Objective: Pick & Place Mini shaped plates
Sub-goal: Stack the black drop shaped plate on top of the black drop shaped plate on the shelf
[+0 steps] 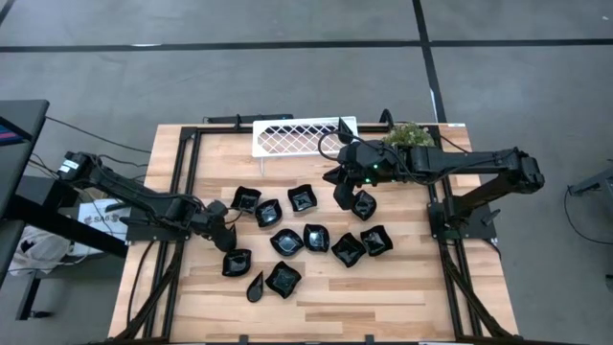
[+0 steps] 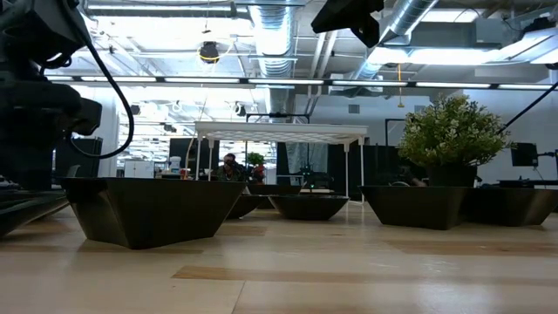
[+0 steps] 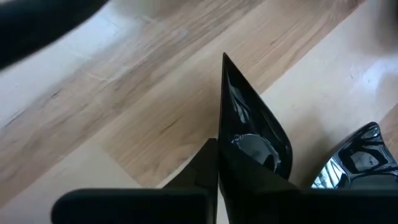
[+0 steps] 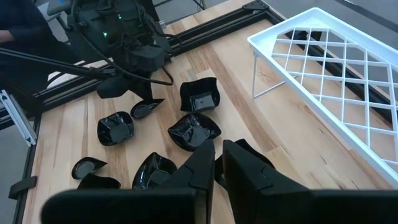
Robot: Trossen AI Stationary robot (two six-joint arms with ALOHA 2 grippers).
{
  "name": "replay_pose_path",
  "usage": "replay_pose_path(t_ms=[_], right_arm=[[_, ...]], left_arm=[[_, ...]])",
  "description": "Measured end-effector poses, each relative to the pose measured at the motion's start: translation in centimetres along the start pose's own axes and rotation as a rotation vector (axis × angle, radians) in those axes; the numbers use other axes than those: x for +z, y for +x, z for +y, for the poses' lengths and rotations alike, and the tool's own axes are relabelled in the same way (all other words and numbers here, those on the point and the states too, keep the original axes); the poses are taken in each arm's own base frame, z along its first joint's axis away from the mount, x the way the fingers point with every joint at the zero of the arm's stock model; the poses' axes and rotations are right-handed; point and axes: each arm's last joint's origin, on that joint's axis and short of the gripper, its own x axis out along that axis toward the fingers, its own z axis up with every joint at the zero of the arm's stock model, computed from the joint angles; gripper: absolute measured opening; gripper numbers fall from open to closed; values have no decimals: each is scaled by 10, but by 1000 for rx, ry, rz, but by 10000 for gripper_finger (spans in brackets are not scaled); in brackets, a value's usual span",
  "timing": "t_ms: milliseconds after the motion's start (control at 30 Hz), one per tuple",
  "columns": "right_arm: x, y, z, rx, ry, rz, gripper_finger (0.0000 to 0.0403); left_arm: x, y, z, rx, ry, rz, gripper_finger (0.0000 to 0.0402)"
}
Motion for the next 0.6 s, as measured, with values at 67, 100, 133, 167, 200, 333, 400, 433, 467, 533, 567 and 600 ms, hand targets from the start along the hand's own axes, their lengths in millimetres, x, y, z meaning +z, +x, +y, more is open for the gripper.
replay_pose_path(t_ms=[67,100,133,167,200,333,400,433,467,533,567,600], right_arm=[[0,0,0,0,0,0,29],[0,0,0,0,0,0,29],[0,0,0,0,0,0,28],[0,0,0,0,0,0,27],[0,0,0,0,0,0,27],[0,0,0,0,0,0,28],[0,0,0,-8,6,-3,28],[0,0,-1,-19,14,-7,28],[0,0,-1,-31,23,-13,27],[1,0,-1,-52,38,-21,26],[1,0,-1,-53,43,-23,25],[1,0,-2,-55,46,-24,24]], left_arm=[[0,0,0,-2,0,6,6],[0,0,0,-4,0,9,6],[0,0,0,-7,0,8,6],[0,-1,0,-13,-1,6,7],[0,-2,0,-20,-2,3,7],[2,-8,0,-61,-12,-32,5],[3,-11,0,-85,-32,-61,6],[3,-13,0,-98,-40,-78,6],[4,-15,0,-111,-49,-98,6],[5,-20,1,-137,-73,-140,5],[6,-22,1,-152,-80,-165,5],[7,-25,1,-171,-89,-188,5]])
